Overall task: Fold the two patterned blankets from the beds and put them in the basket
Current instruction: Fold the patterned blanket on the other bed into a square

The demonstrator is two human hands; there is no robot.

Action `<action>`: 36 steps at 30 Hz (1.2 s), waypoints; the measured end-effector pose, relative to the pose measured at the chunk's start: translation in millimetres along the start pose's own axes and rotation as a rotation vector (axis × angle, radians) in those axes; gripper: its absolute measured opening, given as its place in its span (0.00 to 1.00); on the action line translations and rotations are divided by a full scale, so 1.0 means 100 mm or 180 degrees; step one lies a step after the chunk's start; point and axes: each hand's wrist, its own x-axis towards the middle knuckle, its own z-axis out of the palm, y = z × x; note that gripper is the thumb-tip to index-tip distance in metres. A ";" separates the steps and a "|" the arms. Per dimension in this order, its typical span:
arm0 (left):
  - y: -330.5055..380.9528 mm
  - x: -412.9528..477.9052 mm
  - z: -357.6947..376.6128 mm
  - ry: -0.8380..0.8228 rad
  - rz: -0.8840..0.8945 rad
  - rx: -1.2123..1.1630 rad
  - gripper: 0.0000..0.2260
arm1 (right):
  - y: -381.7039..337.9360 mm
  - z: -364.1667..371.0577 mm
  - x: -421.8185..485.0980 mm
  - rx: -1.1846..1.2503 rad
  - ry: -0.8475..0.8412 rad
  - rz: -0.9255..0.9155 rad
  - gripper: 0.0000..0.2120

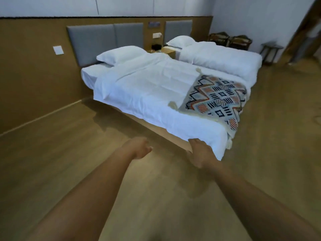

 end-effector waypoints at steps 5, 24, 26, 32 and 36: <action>0.40 1.11 -0.07 -0.0420 0.0547 0.0154 0.21 | 0.44 -0.04 0.57 0.0183 0.0080 0.0622 0.22; 1.10 4.94 -0.12 -0.0823 0.0793 0.0959 0.26 | 1.61 0.11 4.13 0.0351 -0.0514 0.0721 0.25; 1.08 5.40 -0.06 -0.0779 0.0868 0.1090 0.26 | 1.67 0.21 4.54 0.0429 -0.0617 0.0762 0.26; 1.07 6.62 0.27 -0.0943 0.1210 0.1280 0.31 | 1.84 0.63 5.66 0.0663 -0.0756 0.1131 0.25; 1.05 7.17 0.46 -0.1054 0.1304 0.1440 0.36 | 1.99 0.89 6.12 0.0759 -0.0792 0.1345 0.26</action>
